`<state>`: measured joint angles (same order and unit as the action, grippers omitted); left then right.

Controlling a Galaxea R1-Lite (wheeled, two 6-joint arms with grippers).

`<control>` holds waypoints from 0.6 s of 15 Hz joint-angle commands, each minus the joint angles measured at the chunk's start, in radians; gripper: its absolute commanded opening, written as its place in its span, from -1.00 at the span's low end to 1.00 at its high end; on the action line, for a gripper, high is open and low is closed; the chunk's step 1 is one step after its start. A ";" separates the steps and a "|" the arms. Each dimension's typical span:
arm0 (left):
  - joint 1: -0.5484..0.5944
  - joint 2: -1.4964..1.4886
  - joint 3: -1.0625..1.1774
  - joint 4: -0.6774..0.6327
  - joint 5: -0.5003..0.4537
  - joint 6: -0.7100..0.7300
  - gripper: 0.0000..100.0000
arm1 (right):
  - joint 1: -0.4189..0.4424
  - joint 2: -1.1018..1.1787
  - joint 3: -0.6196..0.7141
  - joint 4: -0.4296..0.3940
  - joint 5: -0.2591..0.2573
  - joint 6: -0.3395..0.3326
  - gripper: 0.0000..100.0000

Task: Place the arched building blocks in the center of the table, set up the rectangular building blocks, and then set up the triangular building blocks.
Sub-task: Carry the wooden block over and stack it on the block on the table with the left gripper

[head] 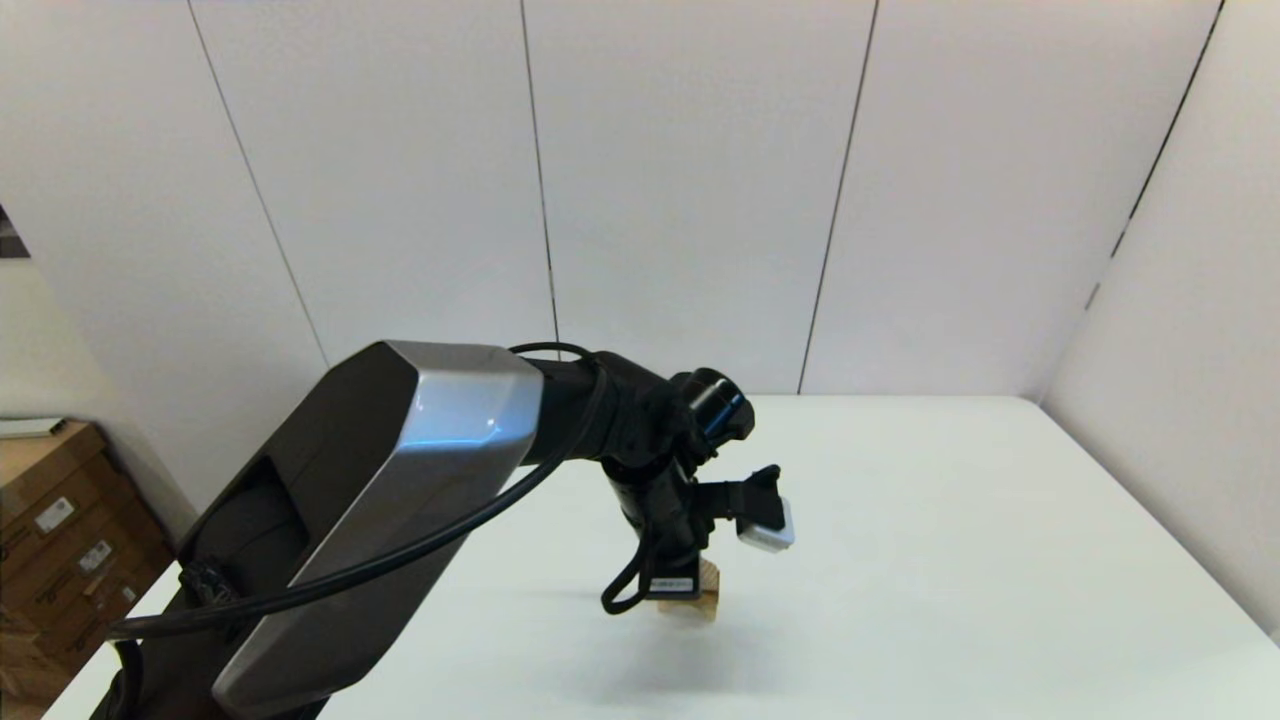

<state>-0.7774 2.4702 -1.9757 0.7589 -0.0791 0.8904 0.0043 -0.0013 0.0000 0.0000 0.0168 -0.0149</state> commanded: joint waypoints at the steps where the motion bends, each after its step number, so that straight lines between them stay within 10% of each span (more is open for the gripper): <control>1: 0.000 0.001 0.000 0.005 -0.001 0.005 -1.00 | 0.000 0.000 0.000 0.000 0.000 0.000 1.00; 9: 0.001 0.001 0.000 0.003 0.001 0.008 -1.00 | 0.000 0.000 0.000 0.000 0.000 0.000 1.00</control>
<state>-0.7764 2.4709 -1.9757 0.7591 -0.0779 0.8928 0.0043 -0.0013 0.0000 0.0000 0.0172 -0.0147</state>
